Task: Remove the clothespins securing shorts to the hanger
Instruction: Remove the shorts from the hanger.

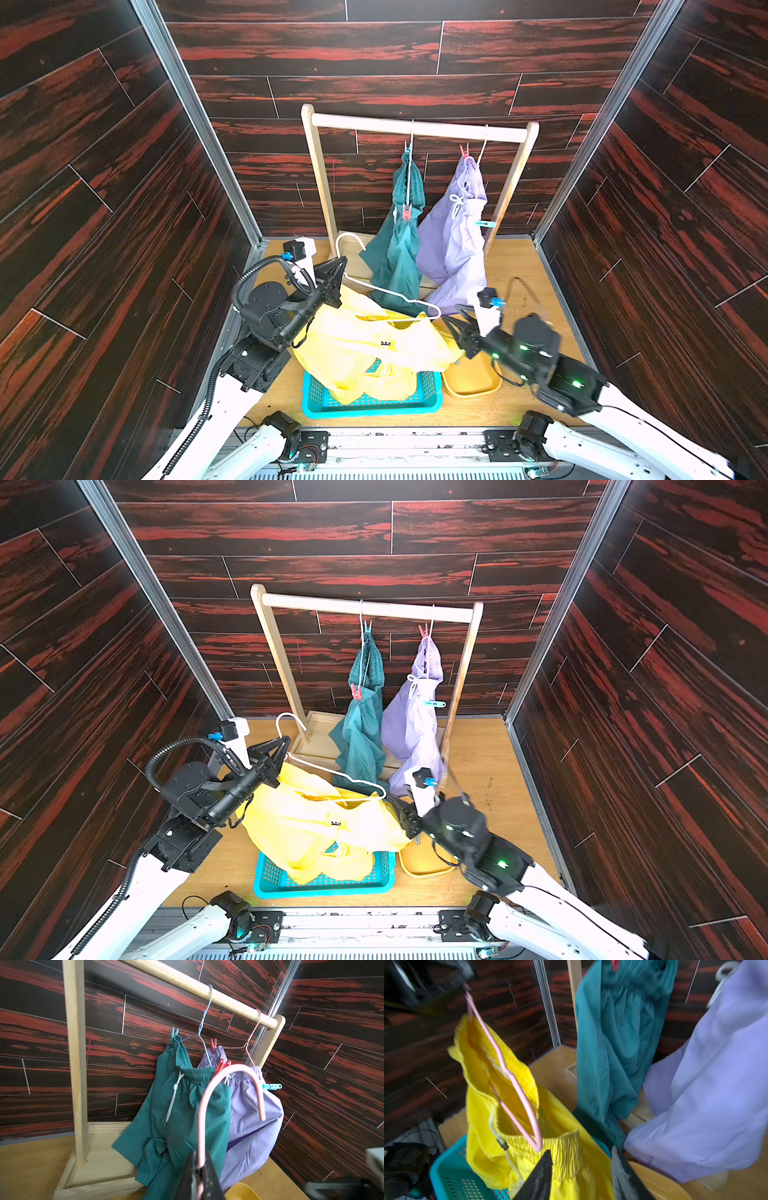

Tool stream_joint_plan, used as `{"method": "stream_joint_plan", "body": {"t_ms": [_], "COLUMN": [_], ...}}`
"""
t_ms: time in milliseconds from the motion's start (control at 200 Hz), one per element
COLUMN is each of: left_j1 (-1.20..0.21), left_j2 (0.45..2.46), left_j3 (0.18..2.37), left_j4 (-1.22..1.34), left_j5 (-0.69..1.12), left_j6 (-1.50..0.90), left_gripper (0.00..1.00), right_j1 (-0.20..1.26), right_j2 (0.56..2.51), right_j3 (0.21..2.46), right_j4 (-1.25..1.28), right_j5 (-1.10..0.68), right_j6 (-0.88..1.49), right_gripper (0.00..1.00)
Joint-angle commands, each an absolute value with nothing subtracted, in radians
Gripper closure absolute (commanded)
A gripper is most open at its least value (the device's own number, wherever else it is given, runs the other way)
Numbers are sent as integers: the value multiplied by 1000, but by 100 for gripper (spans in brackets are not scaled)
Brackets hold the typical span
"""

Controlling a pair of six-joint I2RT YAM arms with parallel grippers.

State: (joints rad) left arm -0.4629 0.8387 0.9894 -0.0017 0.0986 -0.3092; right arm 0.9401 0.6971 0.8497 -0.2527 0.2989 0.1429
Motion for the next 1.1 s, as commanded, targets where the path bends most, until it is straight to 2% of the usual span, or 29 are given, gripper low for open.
{"method": "stream_joint_plan", "body": {"t_ms": [0,30,80,251,441,581,762,1092], "left_j1": [-456,-456,-457,-457,-459,-459,-460,-461], "left_j2": [841,842,844,841,833,832,834,839], "left_j3": [1026,1028,1026,1024,1020,1018,1017,1011], "left_j4": [21,23,26,29,24,24,32,44], "left_j5": [139,146,159,179,193,194,192,186], "left_j6": [-274,-275,-274,-281,-288,-288,-287,-279], "left_gripper": [100,100,100,100,100,100,100,100], "right_j1": [936,937,936,919,849,832,831,832], "right_j2": [696,712,743,949,1099,1200,1304,1363], "right_j3": [955,986,1043,1259,1378,1456,1500,1468], "right_j4": [-287,-300,-320,-442,-421,-432,-448,-413], "right_j5": [218,187,128,-97,-432,-540,-560,-432], "right_j6": [86,72,51,9,35,34,26,7], "right_gripper": [52,52,44,42,40,40,42,50]}}
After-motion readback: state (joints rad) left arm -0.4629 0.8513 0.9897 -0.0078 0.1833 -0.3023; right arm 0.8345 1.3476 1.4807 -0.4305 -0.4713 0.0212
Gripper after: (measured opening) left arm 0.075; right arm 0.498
